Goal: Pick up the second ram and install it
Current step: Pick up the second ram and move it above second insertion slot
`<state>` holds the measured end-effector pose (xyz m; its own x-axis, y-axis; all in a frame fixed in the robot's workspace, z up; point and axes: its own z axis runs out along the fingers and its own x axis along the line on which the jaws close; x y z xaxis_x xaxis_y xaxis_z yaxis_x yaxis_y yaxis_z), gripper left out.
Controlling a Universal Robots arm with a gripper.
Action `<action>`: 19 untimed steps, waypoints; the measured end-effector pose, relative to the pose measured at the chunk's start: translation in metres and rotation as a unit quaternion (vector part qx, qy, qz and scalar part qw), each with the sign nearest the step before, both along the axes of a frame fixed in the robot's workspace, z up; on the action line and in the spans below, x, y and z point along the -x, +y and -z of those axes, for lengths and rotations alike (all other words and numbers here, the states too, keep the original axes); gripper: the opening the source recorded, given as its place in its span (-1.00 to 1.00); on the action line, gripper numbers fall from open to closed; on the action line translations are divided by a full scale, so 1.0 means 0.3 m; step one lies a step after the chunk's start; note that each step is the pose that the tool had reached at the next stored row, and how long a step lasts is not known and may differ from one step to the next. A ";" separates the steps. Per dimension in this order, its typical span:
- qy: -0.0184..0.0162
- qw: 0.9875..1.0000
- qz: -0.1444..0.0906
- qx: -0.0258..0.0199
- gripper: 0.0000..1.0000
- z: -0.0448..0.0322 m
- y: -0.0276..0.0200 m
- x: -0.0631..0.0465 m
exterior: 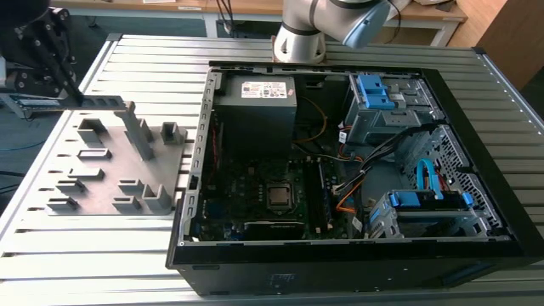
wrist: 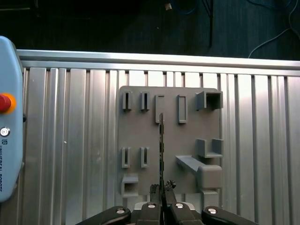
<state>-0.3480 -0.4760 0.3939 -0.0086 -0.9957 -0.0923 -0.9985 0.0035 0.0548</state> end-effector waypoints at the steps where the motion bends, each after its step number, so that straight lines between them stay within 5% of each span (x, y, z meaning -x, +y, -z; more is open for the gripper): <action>1: 0.000 1.000 0.000 0.000 -0.73 0.000 0.000 -0.009; 19: 0.000 1.000 0.000 0.000 -0.73 0.000 0.000 -0.155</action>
<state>-0.3013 -0.4760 0.3938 -0.0086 -0.9957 -0.0923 -0.9985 0.0035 0.0552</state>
